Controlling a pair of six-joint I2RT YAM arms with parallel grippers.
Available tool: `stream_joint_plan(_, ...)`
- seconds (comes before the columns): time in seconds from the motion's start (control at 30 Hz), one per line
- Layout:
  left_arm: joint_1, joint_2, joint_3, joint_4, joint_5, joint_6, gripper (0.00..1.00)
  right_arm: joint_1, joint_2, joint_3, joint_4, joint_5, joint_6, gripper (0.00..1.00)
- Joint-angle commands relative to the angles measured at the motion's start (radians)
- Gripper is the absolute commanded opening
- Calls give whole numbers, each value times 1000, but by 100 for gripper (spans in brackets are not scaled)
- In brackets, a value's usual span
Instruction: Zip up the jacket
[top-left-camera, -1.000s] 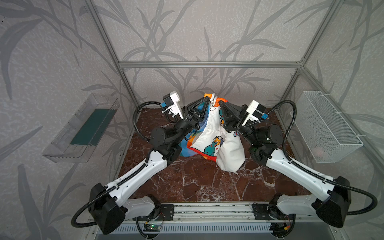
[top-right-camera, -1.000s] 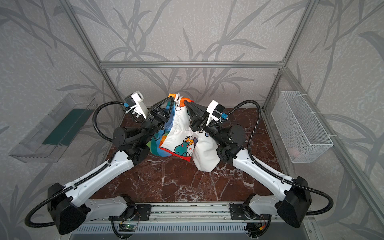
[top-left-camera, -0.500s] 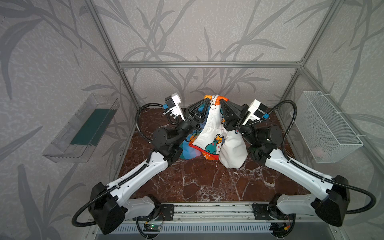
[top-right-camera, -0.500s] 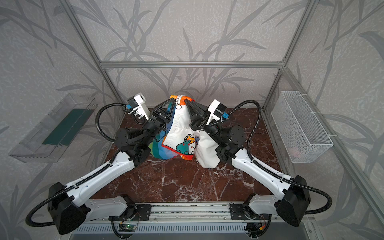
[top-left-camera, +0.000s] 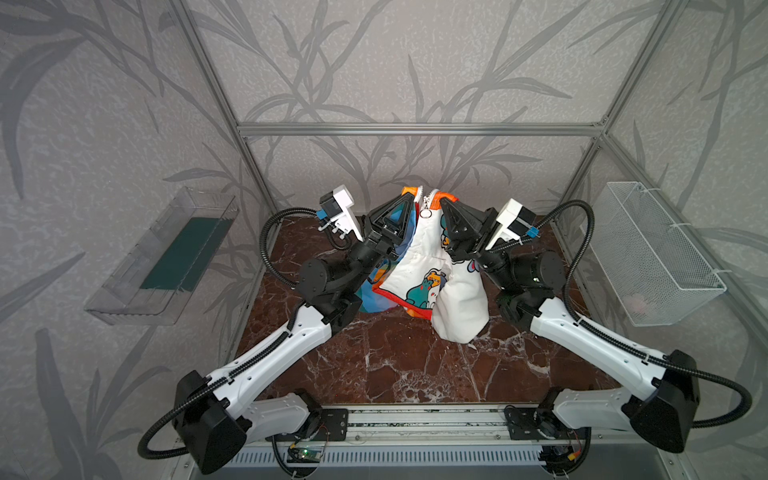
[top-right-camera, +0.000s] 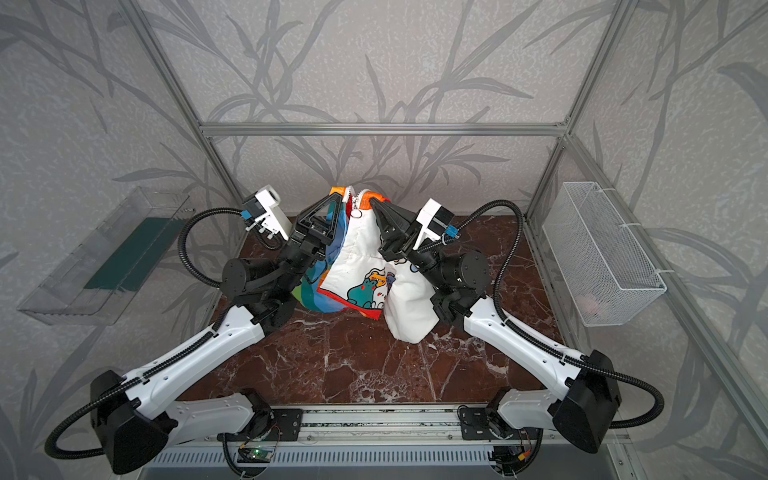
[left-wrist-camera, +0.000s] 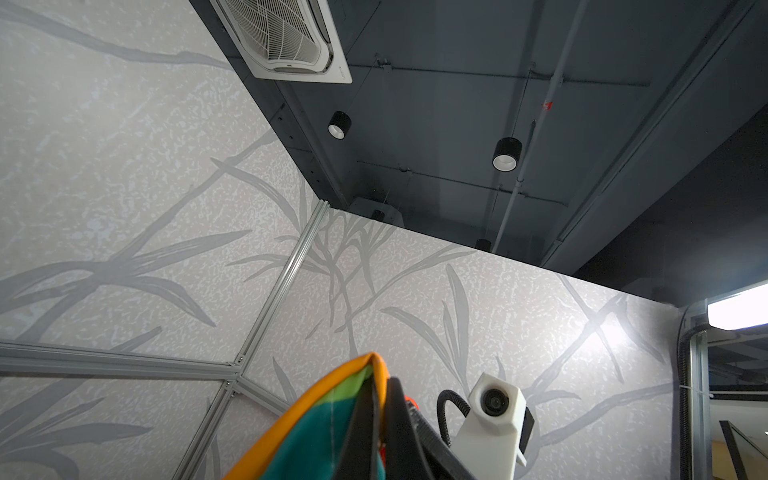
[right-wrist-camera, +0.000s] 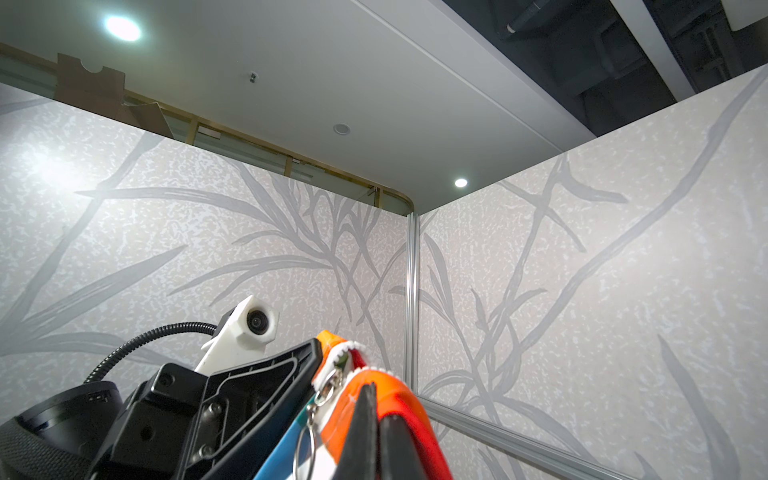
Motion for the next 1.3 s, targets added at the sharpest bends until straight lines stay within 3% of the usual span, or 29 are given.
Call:
stream_joint_plan(0.0, -5, -10, 38, 67, 2, -1, 0, 7, -25, 10, 56, -15, 2, 0)
stream_joint_plan(1.27, -23, 38, 72, 103, 0, -25, 0, 12, -20, 6, 59, -16, 8, 0)
